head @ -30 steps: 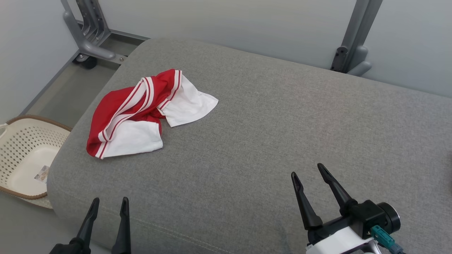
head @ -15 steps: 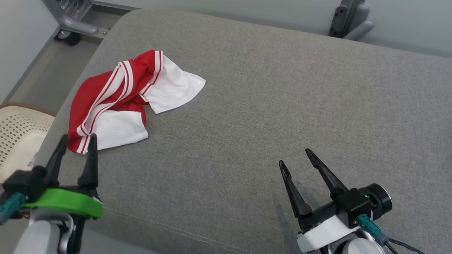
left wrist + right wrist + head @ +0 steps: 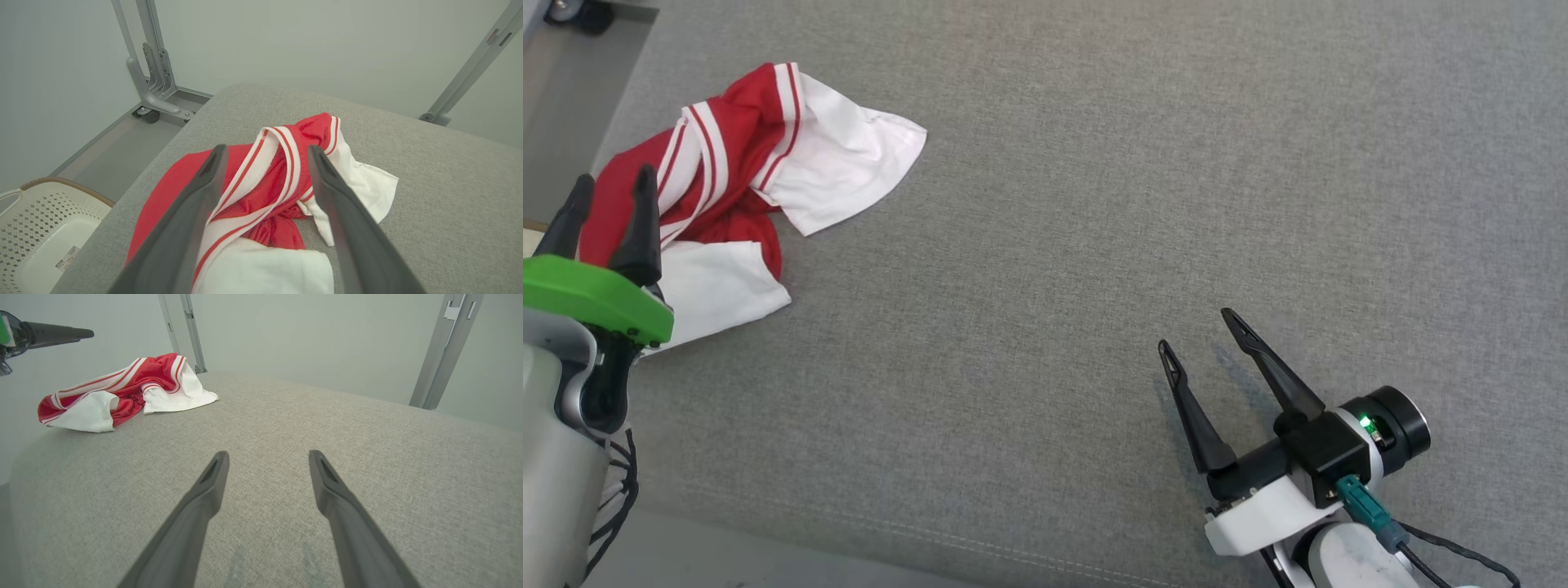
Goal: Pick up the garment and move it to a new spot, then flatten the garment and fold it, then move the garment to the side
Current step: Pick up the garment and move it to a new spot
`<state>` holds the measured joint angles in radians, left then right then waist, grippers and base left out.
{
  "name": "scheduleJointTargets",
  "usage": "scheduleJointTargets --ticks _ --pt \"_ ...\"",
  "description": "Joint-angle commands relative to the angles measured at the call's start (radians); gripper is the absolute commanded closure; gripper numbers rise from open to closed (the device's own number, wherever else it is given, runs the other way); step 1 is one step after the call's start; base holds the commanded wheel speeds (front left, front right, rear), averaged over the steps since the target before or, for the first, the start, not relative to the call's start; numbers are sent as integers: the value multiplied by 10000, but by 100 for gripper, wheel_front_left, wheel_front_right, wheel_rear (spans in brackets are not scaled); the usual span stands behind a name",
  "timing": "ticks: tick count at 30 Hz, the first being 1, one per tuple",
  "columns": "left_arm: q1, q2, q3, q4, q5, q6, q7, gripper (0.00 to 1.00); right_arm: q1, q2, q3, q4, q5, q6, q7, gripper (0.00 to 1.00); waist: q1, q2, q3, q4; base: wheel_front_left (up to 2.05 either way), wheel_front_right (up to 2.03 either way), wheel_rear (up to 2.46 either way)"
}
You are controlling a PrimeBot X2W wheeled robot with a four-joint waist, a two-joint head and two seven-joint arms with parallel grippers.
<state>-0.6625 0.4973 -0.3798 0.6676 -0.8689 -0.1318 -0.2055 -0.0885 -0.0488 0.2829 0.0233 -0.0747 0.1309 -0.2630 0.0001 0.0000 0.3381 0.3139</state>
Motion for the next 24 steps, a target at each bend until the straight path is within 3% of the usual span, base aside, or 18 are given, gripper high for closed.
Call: scheduleJointTargets --ticks 1,9,17,24 --pt "-409 76 -276 208 -311 18 152 0 -122 -36 28 -37 -69 -5 -38 0 -1 0 546 -358 0 0 0" --pt "-2048 211 -1539 1810 -1704 18 1538 0 -321 -35 240 7 -265 -5 -38 0 -1 0 1150 -550 0 0 0" --pt "-3229 -242 -2104 3551 -2268 18 2491 0 -522 -32 379 99 -339 -5 -38 0 -1 0 1557 -608 0 0 0" --pt "-3377 -267 -2689 3978 -2498 18 2931 0 -759 -35 512 102 -280 -5 -38 0 -1 0 1786 -733 0 0 0"
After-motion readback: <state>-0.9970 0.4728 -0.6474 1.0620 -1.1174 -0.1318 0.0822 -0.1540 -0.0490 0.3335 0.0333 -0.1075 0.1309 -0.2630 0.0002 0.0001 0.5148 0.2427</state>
